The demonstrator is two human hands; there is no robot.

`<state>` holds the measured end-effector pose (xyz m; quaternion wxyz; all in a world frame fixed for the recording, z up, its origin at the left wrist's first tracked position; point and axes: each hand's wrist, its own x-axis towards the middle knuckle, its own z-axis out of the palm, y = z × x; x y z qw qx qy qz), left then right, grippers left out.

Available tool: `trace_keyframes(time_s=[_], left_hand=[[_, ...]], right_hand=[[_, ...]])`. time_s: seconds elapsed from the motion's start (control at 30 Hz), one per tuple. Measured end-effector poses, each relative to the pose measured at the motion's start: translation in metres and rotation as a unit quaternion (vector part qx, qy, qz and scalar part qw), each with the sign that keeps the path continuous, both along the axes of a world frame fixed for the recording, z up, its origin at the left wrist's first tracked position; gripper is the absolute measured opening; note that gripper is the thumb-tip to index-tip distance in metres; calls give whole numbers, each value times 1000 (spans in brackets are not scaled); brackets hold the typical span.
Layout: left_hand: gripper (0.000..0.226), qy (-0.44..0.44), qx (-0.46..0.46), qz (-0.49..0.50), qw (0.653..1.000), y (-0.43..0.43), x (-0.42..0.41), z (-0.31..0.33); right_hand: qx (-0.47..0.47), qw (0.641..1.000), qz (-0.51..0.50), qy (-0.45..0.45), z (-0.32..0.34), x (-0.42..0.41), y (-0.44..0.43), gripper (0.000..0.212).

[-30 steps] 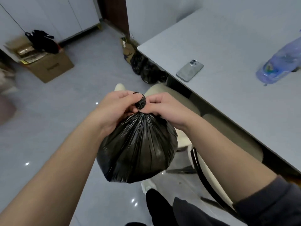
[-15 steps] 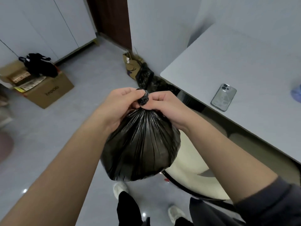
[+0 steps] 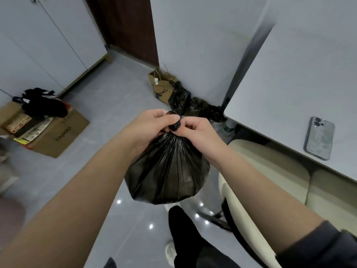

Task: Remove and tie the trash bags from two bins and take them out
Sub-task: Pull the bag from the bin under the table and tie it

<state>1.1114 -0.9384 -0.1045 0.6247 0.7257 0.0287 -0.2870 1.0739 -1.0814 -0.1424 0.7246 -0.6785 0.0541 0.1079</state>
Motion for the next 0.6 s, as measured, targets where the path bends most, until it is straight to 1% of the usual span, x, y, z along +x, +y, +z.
trace_keyframes(time_s=[0.1,0.23,0.37,0.5,0.6], left_hand=[[8,28,13,-19,999,2,54,-16],[11,57,38,-39,997,5,128,-40],[14,41,85,-54,994,5,194,-59],[17,-4,105,-53,993,-9,249,-70],[16,-23,119,-62,991,-21,291,-80]], right_hand=[[-14,1000,-10,3,-21,51,3,25],[-36,999,-19,29,-41,119,4,19],[-62,997,-20,49,-52,179,4,26],[-69,994,-52,62,-65,234,-1,41],[-76,992,-77,65,-76,273,-6,44]])
